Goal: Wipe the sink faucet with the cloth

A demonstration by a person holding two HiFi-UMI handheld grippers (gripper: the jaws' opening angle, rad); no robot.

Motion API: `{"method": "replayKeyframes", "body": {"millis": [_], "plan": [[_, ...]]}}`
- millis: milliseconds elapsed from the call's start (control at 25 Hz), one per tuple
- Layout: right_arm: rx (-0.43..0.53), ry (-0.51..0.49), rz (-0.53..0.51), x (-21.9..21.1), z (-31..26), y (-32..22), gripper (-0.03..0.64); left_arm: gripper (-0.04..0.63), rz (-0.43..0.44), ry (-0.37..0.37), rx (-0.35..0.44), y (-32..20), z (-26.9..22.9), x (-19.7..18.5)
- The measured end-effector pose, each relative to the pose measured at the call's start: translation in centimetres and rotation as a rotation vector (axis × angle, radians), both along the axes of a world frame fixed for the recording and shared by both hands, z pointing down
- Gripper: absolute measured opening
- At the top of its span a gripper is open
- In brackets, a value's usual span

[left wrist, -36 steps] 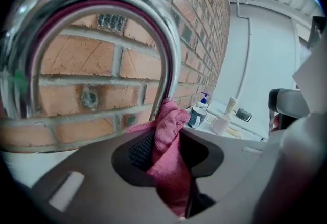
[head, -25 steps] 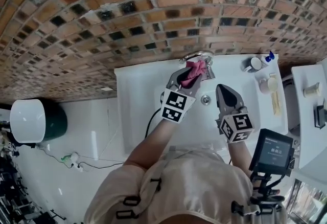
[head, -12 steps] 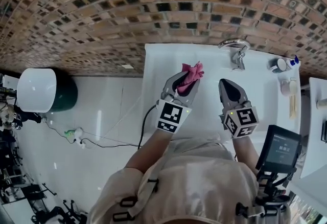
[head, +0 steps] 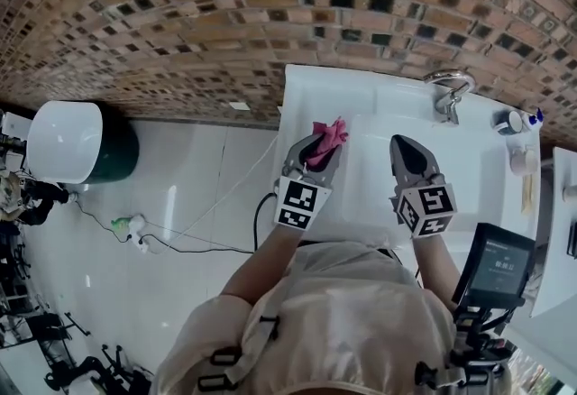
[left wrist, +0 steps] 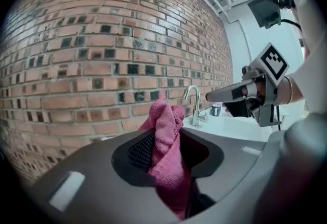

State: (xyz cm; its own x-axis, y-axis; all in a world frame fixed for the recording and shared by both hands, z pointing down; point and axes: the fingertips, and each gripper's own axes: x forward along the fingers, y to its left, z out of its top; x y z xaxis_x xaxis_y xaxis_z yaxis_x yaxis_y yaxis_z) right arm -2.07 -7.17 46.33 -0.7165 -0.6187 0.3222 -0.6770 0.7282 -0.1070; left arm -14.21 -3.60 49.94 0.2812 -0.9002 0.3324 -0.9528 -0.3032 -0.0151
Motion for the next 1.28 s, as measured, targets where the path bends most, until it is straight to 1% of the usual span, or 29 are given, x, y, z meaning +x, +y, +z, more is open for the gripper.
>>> {"method": "replayKeyframes", "body": {"millis": [120, 160, 280, 320, 400, 600, 680, 840, 960, 1000, 1040, 1080, 1120, 1200, 1280], "plan": [[-0.019, 0.021, 0.000, -1.2, 1.1, 1.0, -0.009, 0.123, -0.003, 0.005, -0.079, 0.9, 4.0, -1.3], [-0.028, 0.030, -0.002, -1.6, 1.5, 1.3, -0.009, 0.123, -0.003, 0.024, -0.112, 1.1, 5.4, -1.6], [-0.056, 0.051, -0.004, -2.3, 2.7, 2.3, -0.009, 0.123, -0.013, 0.131, -0.220, 1.8, 9.9, -1.8], [-0.061, 0.056, -0.003, -2.5, 2.9, 2.5, -0.009, 0.123, -0.017, 0.143, -0.248, 1.9, 11.2, -2.0], [-0.066, 0.059, 0.001, -2.9, 3.1, 2.6, -0.010, 0.123, -0.014, 0.117, -0.281, 1.8, 13.1, -2.4], [-0.072, 0.039, -0.022, -4.5, 3.2, 2.8, -0.009, 0.126, 0.019, 0.044, -0.294, 0.8, 15.0, -2.4], [-0.068, 0.030, -0.030, -4.8, 3.2, 2.9, -0.009, 0.132, 0.018, 0.020, -0.306, 0.6, 15.9, -2.3], [-0.071, 0.031, -0.030, -4.8, 3.4, 2.8, -0.009, 0.137, 0.026, -0.009, -0.353, 0.8, 17.8, -2.1], [-0.080, 0.031, -0.008, -4.4, 3.8, 2.5, -0.010, 0.172, 0.048, -0.016, -0.364, 1.0, 18.1, -2.0], [-0.082, 0.030, -0.004, -4.2, 3.7, 2.5, -0.009, 0.183, 0.048, -0.016, -0.361, 1.0, 17.9, -2.0], [-0.081, 0.027, -0.001, -4.2, 3.5, 2.5, -0.009, 0.212, 0.045, -0.017, -0.356, 1.1, 17.4, -2.0], [-0.079, 0.023, 0.001, -4.1, 3.3, 2.4, -0.009, 0.254, 0.040, -0.018, -0.347, 1.2, 16.9, -2.0], [-0.076, 0.017, 0.002, -4.1, 3.1, 2.4, -0.009, 0.277, 0.037, -0.021, -0.333, 1.2, 16.3, -2.1], [-0.066, 0.003, 0.003, -4.1, 2.7, 2.2, -0.009, 0.299, 0.037, -0.033, -0.295, 1.3, 14.9, -2.2], [-0.053, -0.009, -0.002, -4.1, 2.2, 2.1, -0.009, 0.307, 0.029, -0.034, -0.240, 1.1, 12.5, -2.4]]}}
